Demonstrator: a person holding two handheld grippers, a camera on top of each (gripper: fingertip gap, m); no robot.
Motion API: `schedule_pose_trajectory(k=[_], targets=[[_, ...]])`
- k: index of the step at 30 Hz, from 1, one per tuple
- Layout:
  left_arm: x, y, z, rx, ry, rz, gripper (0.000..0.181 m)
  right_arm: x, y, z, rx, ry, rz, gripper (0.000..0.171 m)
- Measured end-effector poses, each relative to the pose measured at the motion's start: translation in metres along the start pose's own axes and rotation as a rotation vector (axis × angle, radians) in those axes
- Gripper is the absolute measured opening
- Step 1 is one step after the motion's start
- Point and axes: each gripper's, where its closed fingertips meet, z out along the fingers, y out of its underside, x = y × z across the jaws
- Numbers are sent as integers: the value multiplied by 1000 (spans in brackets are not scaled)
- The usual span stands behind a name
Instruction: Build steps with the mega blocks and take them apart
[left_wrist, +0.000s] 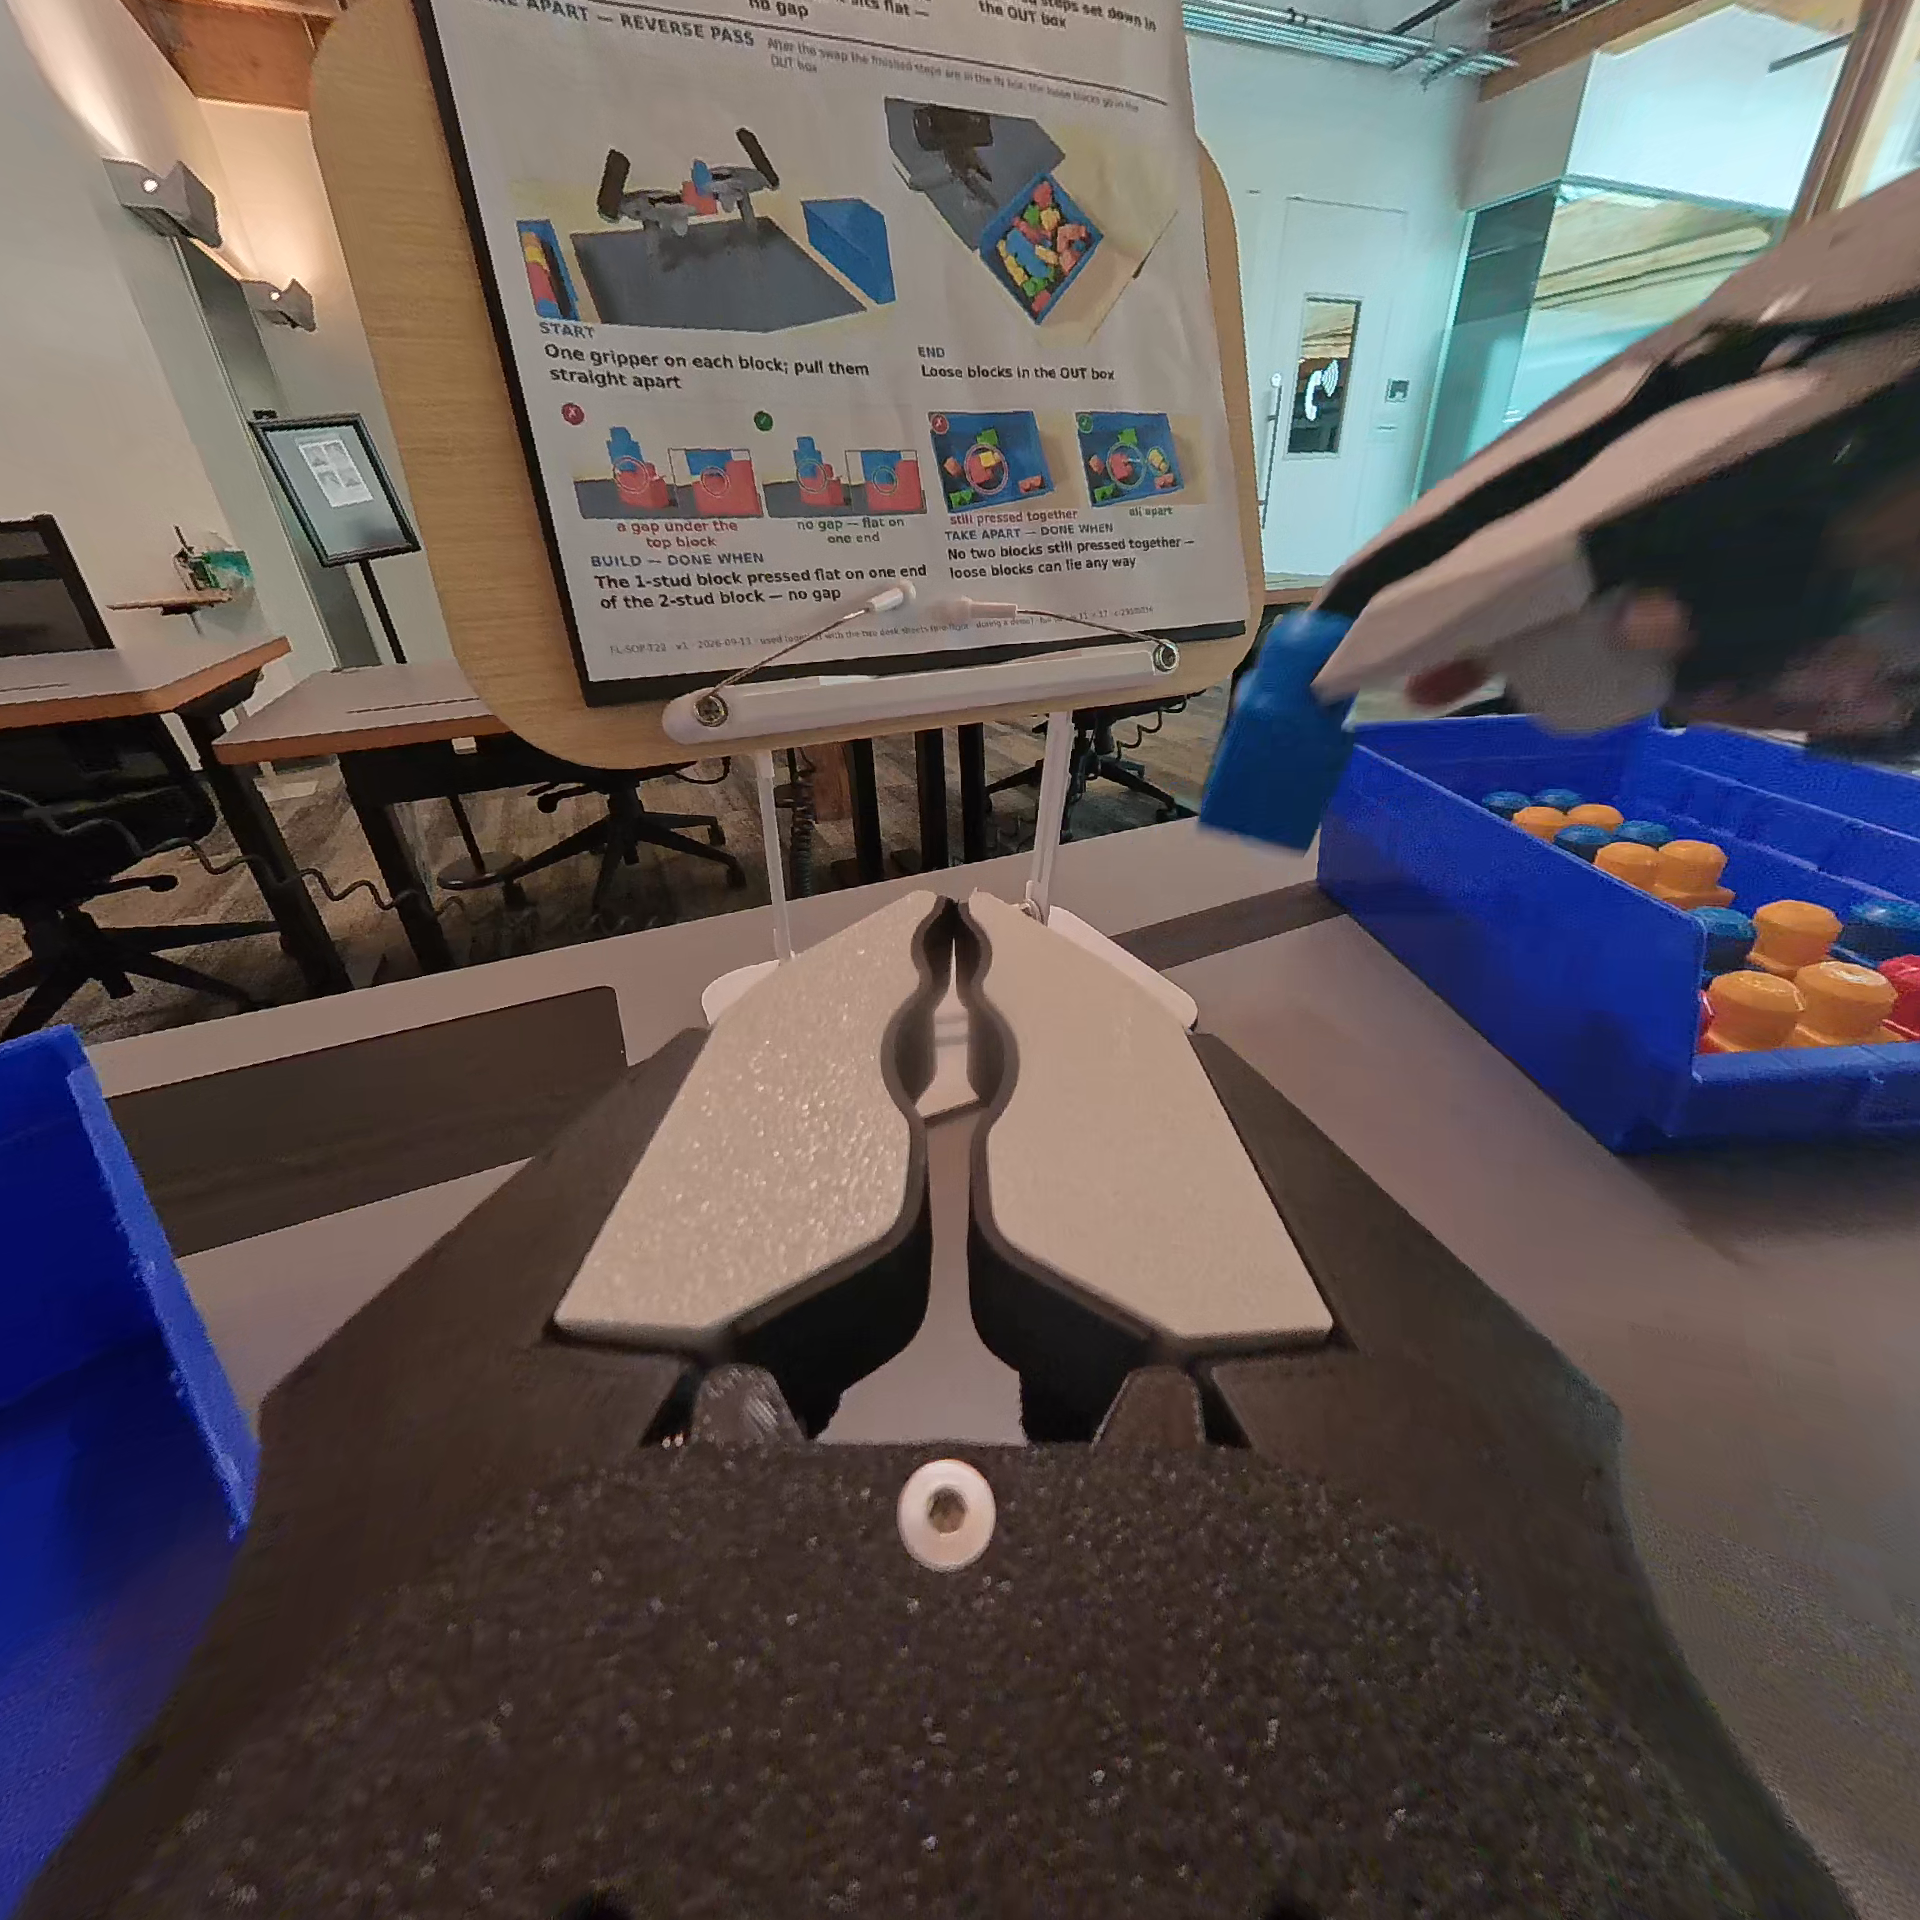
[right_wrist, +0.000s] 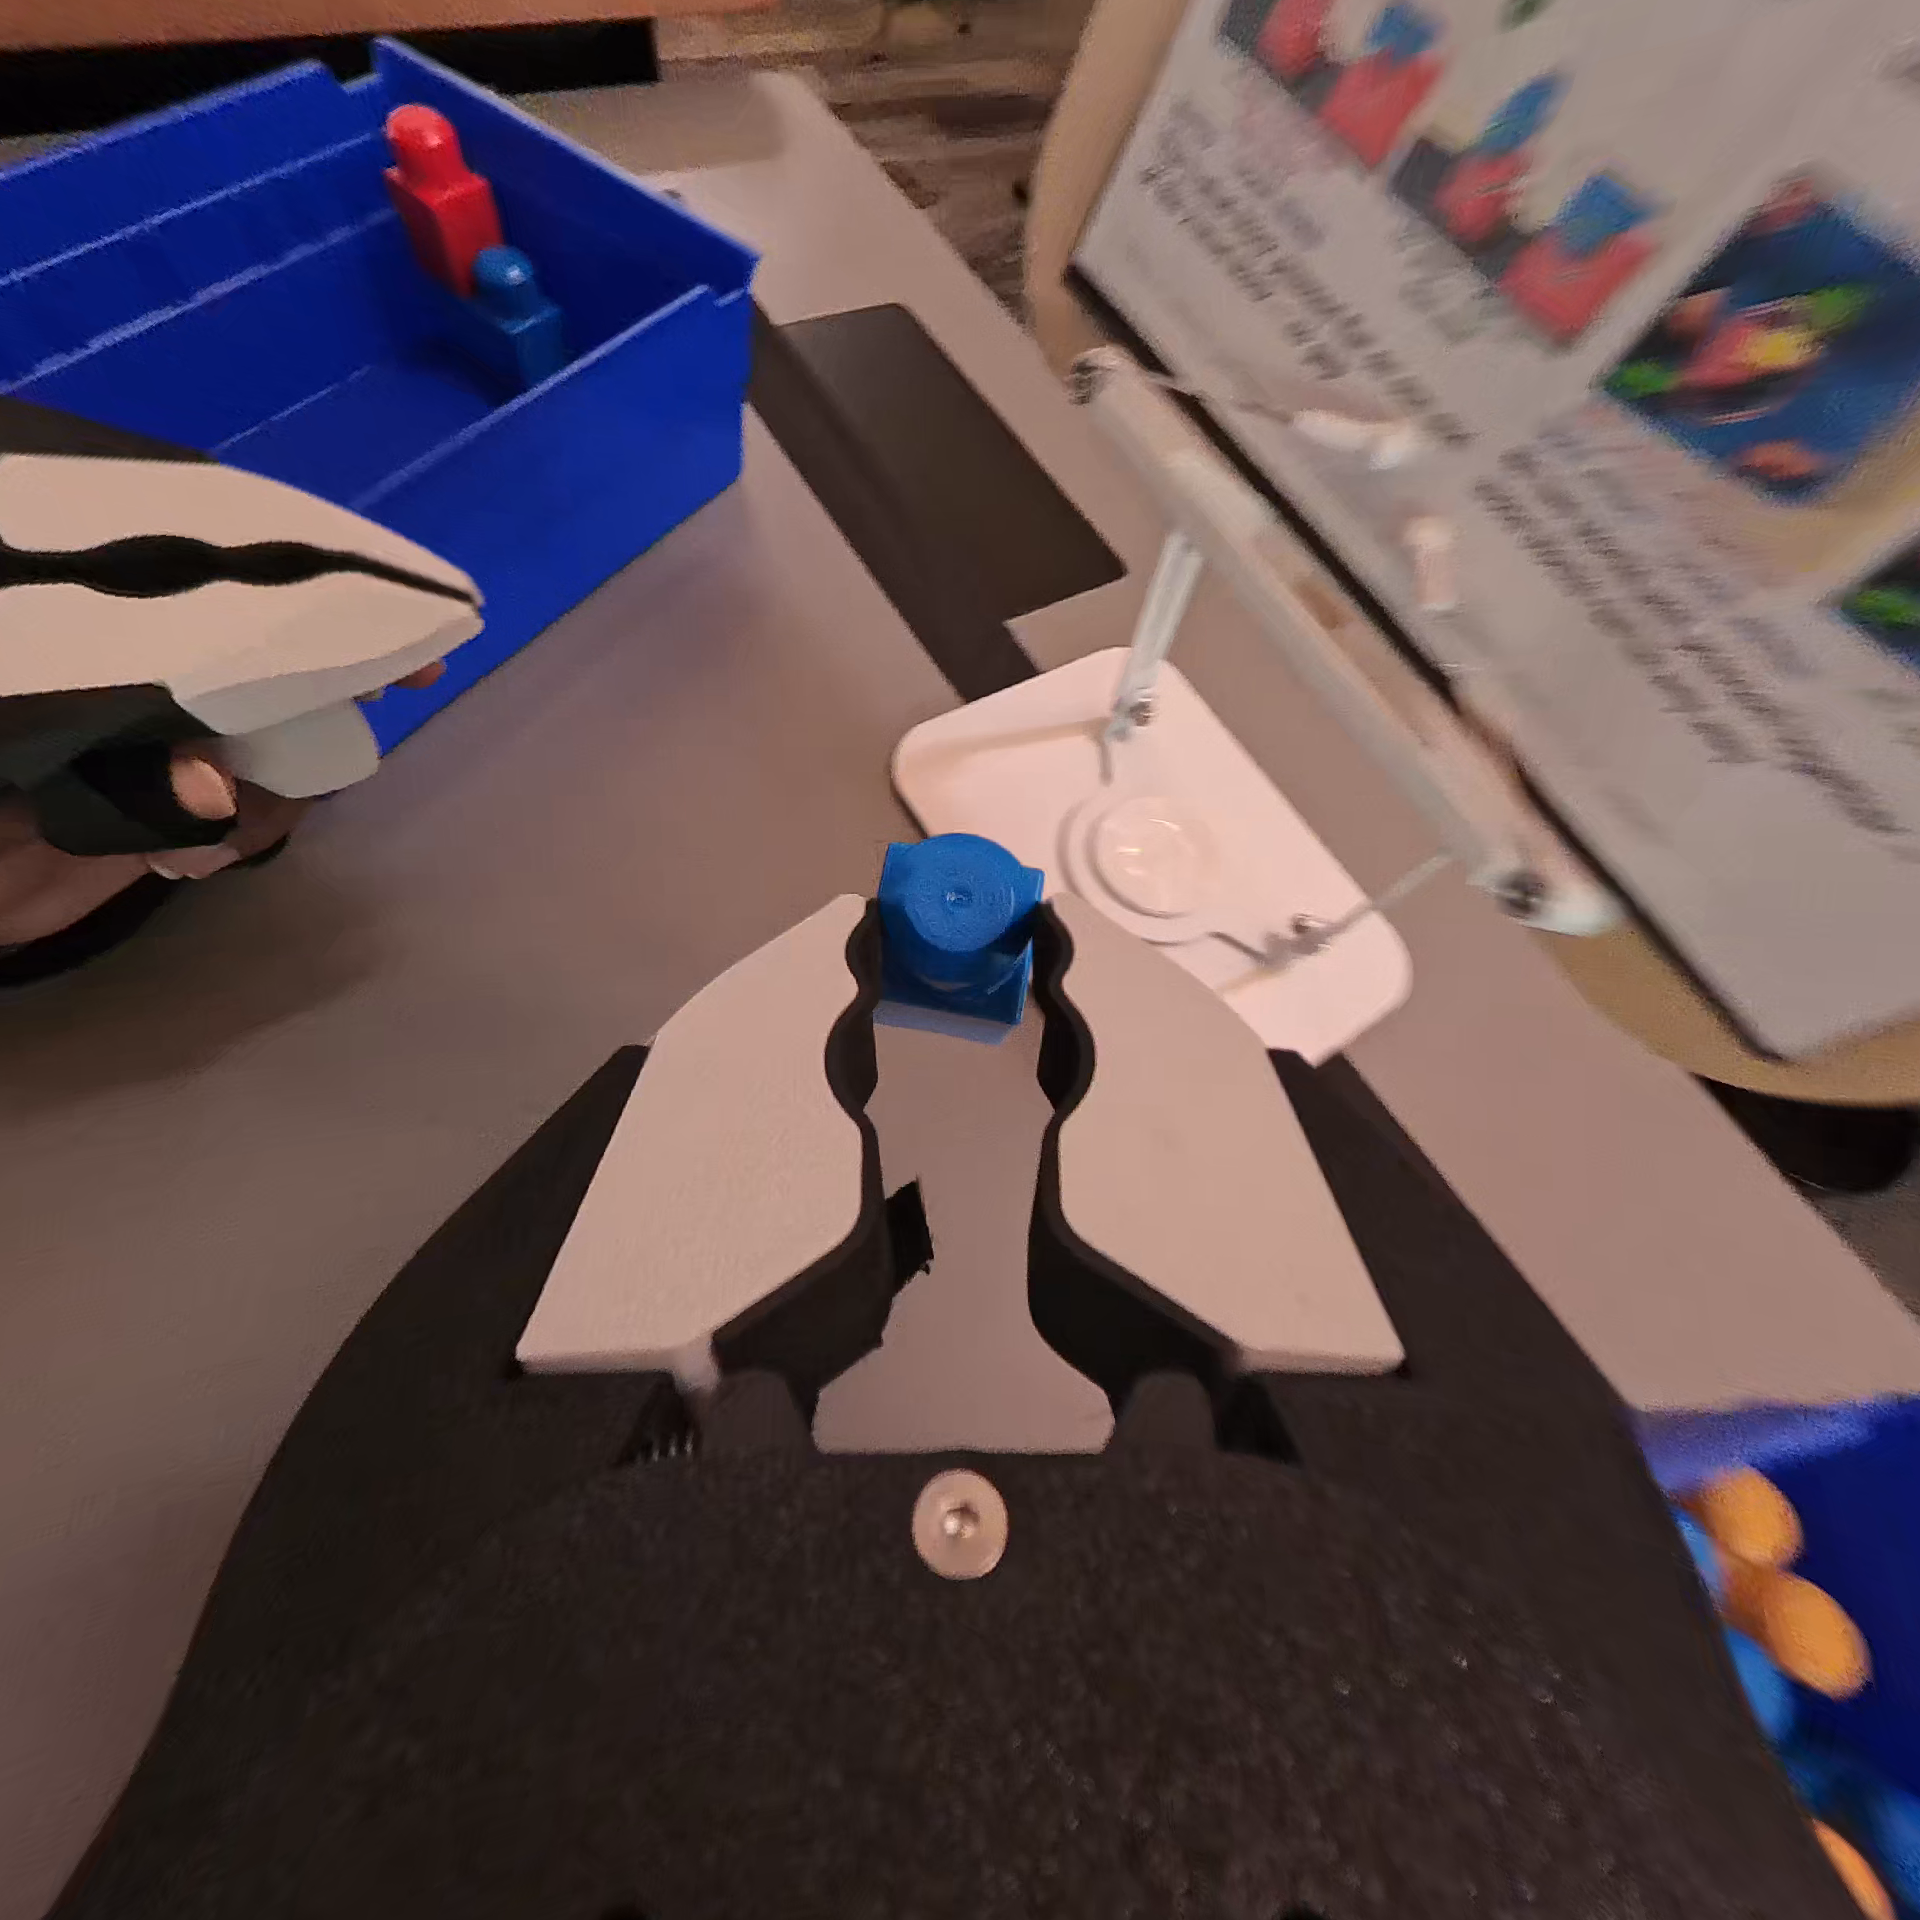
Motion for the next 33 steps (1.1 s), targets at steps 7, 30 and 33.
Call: schedule_pose_trajectory(k=[7,30,33], targets=[[0,2,1,-9,0,0,0,80,23,-82,-65,178,-34,27],[7,12,4,-42,40,14,0,96,180,-83,-262,-104,-25,28],[8,13,4,-45,44,15,0,91,191,-73,-281,-120,-32,28]])
